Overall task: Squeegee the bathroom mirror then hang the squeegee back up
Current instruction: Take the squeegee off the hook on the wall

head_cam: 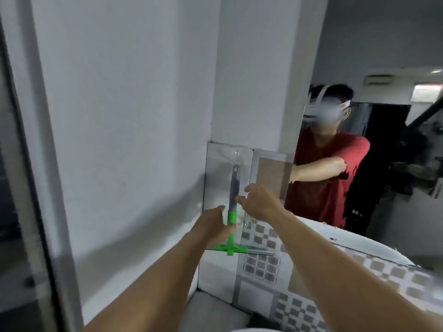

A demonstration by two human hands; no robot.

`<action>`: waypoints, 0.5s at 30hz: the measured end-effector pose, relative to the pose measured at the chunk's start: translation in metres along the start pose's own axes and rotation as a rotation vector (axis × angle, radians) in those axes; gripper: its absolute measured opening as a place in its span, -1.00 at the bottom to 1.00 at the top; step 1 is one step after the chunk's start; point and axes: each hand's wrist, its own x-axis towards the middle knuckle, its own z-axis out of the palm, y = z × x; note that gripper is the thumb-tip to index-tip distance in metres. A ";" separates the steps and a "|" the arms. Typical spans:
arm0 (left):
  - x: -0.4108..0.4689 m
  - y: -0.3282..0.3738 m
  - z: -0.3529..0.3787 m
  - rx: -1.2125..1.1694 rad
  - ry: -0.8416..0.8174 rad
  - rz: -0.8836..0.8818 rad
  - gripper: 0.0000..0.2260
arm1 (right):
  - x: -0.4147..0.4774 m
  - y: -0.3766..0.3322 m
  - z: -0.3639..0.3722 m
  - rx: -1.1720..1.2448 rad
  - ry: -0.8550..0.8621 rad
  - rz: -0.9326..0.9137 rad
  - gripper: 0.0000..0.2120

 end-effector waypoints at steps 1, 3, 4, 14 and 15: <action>0.004 -0.002 0.004 -0.051 0.010 -0.014 -0.28 | 0.005 -0.002 0.006 0.018 0.005 0.010 -0.49; 0.010 -0.004 0.012 -0.131 0.023 -0.015 -0.43 | 0.012 -0.004 0.016 0.066 0.033 0.022 -0.54; 0.012 -0.006 0.016 -0.166 0.034 -0.017 -0.53 | 0.013 -0.005 0.020 0.099 0.043 0.029 -0.60; 0.014 -0.014 0.036 -0.325 0.133 -0.011 -0.86 | 0.021 -0.007 0.027 0.320 0.158 0.081 -0.89; 0.012 -0.014 0.034 -0.318 0.137 -0.008 -0.87 | 0.021 -0.008 0.028 0.337 0.158 0.079 -0.87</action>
